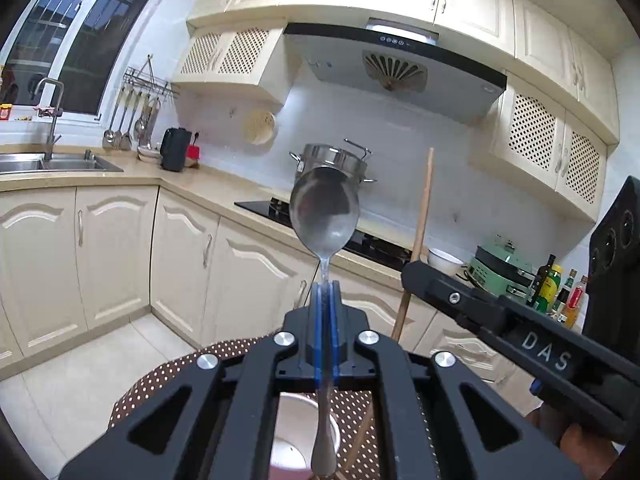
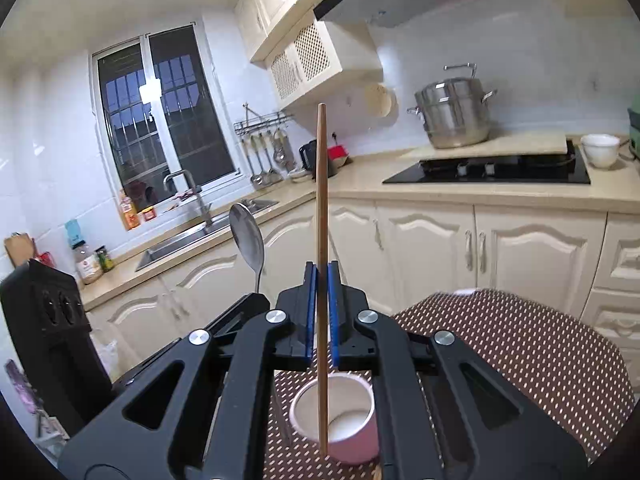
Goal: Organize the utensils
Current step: 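Lower the spoon into the pink cup with the left tool while the right tool drops the chopstick in, then grasp the light blue knife with the left tool while the right tool grasps another chopstick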
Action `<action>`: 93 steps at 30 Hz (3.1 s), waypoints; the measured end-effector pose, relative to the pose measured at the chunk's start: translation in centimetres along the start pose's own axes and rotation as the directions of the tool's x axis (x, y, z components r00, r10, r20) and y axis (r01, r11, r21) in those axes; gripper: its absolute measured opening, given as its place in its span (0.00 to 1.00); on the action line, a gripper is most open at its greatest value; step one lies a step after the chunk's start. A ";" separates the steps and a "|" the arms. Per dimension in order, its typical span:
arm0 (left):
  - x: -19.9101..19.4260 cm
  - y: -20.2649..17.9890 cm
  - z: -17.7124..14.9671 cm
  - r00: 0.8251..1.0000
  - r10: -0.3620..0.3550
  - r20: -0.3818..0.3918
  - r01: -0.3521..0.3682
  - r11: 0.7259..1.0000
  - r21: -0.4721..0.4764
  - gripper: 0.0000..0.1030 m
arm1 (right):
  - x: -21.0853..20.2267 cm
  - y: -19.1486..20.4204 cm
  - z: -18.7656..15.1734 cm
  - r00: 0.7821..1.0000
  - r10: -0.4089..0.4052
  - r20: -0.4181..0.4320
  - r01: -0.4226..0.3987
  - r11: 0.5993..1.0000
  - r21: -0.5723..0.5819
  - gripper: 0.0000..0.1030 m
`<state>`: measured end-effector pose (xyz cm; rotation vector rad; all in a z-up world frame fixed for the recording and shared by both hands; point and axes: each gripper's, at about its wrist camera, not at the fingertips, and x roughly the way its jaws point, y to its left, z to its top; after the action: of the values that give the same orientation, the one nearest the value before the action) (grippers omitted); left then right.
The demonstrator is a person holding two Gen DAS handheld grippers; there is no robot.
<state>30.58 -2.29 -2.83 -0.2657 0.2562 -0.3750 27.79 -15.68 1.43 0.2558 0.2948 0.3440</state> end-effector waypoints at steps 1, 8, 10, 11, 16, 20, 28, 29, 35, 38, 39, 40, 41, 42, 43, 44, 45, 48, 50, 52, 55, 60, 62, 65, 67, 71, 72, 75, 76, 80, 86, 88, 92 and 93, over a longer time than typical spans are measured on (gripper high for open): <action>0.3 0.1 -0.2 1.000 0.005 0.009 -0.005 1.000 0.004 0.03 | 0.3 -0.2 -0.1 1.000 -0.001 0.004 0.001 1.000 0.006 0.06; 2.4 0.9 -1.9 1.000 0.025 0.012 -0.025 1.000 0.001 0.03 | 1.7 -1.2 -1.5 1.000 -0.002 0.018 0.002 1.000 0.011 0.06; 2.9 1.2 -2.5 0.999 0.033 -0.002 -0.033 0.999 0.006 0.03 | 1.9 -1.4 -1.6 1.000 -0.001 0.010 0.001 1.000 0.015 0.06; 2.9 1.3 -2.8 0.999 0.037 -0.008 -0.037 0.999 0.010 0.03 | 2.0 -1.5 -1.8 1.000 0.000 0.006 0.000 1.000 0.017 0.06; 2.3 1.8 -4.3 0.998 0.049 -0.028 -0.048 0.998 0.029 0.03 | 2.1 -2.1 -2.8 1.000 0.001 -0.016 0.000 1.000 0.016 0.06; 1.6 2.0 -5.2 0.997 0.060 -0.045 -0.058 0.997 0.048 0.03 | 1.8 -2.4 -3.6 0.999 -0.004 -0.032 0.004 1.000 0.012 0.06; 0.7 2.3 -6.3 0.993 0.079 -0.086 -0.074 0.996 0.053 0.03 | 0.7 -2.7 -5.0 0.998 -0.020 -0.056 0.021 1.000 0.009 0.06; 0.7 2.4 -6.5 0.992 0.079 -0.095 -0.074 0.996 0.050 0.03 | 0.7 -2.7 -5.2 0.998 -0.022 -0.063 0.022 1.000 0.008 0.06; 0.4 2.6 -7.3 0.988 0.078 -0.137 -0.073 0.996 0.041 0.03 | 0.4 -2.9 -6.2 0.996 -0.023 -0.086 0.024 1.000 0.011 0.06; 0.3 2.5 -7.5 0.986 0.081 -0.149 -0.074 0.996 0.051 0.07 | 0.4 -2.8 -6.7 0.995 -0.021 -0.096 0.022 1.000 0.012 0.06; 0.4 2.5 -7.6 0.983 0.081 -0.165 -0.073 0.996 0.053 0.07 | 0.5 -2.7 -6.8 0.995 -0.019 -0.101 0.020 1.000 0.015 0.06; 0.3 2.5 -7.6 0.983 0.078 -0.165 -0.070 0.996 0.053 0.08 | 0.4 -2.6 -7.0 0.994 -0.019 -0.105 0.021 1.000 0.017 0.06; 0.1 2.4 -7.6 0.984 0.077 -0.159 -0.069 0.996 0.055 0.10 | 0.4 -2.6 -7.1 0.994 -0.020 -0.107 0.022 1.000 0.017 0.06; -0.1 2.3 -7.6 0.985 0.077 -0.153 -0.068 0.996 0.060 0.12 | 0.4 -2.5 -7.2 0.994 -0.020 -0.108 0.022 1.000 0.015 0.06; -0.3 2.3 -7.5 0.986 0.077 -0.150 -0.068 0.996 0.061 0.20 | 0.4 -2.5 -7.4 0.993 -0.020 -0.113 0.022 1.000 0.015 0.06; -0.6 2.3 -7.5 0.986 0.081 -0.144 -0.072 0.995 0.064 0.25 | 0.4 -2.5 -7.4 0.993 -0.019 -0.115 0.021 1.000 0.015 0.06; -0.8 2.3 -7.4 0.987 0.085 -0.140 -0.076 0.995 0.063 0.26 | 0.3 -2.5 -7.5 0.993 -0.018 -0.116 0.020 1.000 0.015 0.06; -1.2 2.3 -7.4 0.987 0.082 -0.141 -0.074 0.996 0.057 0.31 | 0.2 -2.3 -7.6 0.992 -0.018 -0.121 0.020 1.000 0.010 0.06; -1.6 2.3 -7.4 0.987 0.081 -0.142 -0.074 0.996 0.058 0.36 | 0.1 -2.2 -7.8 0.992 -0.017 -0.123 0.018 1.000 0.008 0.06; -2.0 2.3 -7.4 0.985 0.092 -0.143 -0.084 0.995 0.061 0.40 | 0.0 -2.0 -7.9 0.992 -0.016 -0.127 0.017 1.000 0.006 0.06; -2.5 2.1 -7.5 0.982 0.119 -0.143 -0.109 0.991 0.078 0.44 | 0.1 -1.9 -8.2 0.990 -0.011 -0.144 0.012 1.000 0.004 0.07; -3.6 2.3 -7.5 0.973 0.167 -0.158 -0.152 0.983 0.104 0.50 | 0.1 -1.5 -8.7 0.986 -0.021 -0.164 0.021 1.000 -0.004 0.07; -3.9 2.5 -7.4 0.968 0.172 -0.183 -0.156 0.983 0.096 0.51 | 0.0 -1.5 -8.8 0.985 -0.025 -0.173 0.026 1.000 0.000 0.12; -4.4 2.9 -7.2 0.965 0.167 -0.203 -0.154 0.985 0.079 0.52 | -0.6 -1.5 -8.6 0.987 -0.028 -0.159 0.030 1.000 0.009 0.50; -4.8 3.1 -7.3 0.961 0.160 -0.228 -0.148 0.987 0.068 0.52 | -1.1 -1.2 -8.5 0.987 -0.029 -0.156 0.030 1.000 0.002 0.50; -5.5 3.1 -7.3 0.952 0.155 -0.264 -0.145 0.988 0.056 0.52 | -1.9 -1.2 -8.2 0.987 -0.033 -0.157 0.035 0.999 0.009 0.50; -5.7 3.0 -7.4 0.949 0.151 -0.278 -0.140 0.988 0.057 0.52 | -2.2 -1.2 -8.1 0.986 -0.038 -0.162 0.039 0.999 0.004 0.50; -5.8 2.8 -7.9 0.929 0.119 -0.352 -0.110 0.993 0.046 0.52 | -3.1 -1.5 -8.2 0.983 -0.053 -0.177 0.052 0.999 -0.010 0.50; -5.7 2.7 -8.3 0.915 0.110 -0.388 -0.101 0.994 0.044 0.52 | -3.3 -1.6 -8.3 0.980 -0.059 -0.191 0.058 0.998 -0.012 0.50; -5.1 2.2 -10.4 0.836 0.110 -0.538 -0.093 0.994 0.058 0.52 | -4.1 -2.8 -9.5 0.952 -0.113 -0.283 0.104 0.993 -0.047 0.51; -4.3 1.3 -13.9 0.724 0.098 -0.683 -0.072 0.995 0.066 0.52 | -5.1 -5.0 -12.5 0.886 -0.180 -0.427 0.158 0.984 -0.086 0.51; -4.1 0.9 -15.0 0.688 0.084 -0.721 -0.055 0.996 0.064 0.52 | -5.9 -6.0 -13.4 0.867 -0.187 -0.461 0.171 0.982 -0.076 0.51; -3.4 0.1 -16.5 0.635 0.080 -0.768 -0.052 0.997 0.061 0.52 | -7.3 -6.9 -14.3 0.851 -0.189 -0.490 0.179 0.982 -0.068 0.51; -3.1 -0.1 -16.9 0.623 0.084 -0.777 -0.055 0.996 0.063 0.52 | -7.6 -7.0 -14.5 0.849 -0.190 -0.492 0.181 0.981 -0.067 0.52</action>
<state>22.78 -4.61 -17.94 -0.0366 1.1341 -0.4008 18.28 -22.01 -12.22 0.1140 0.8229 0.2145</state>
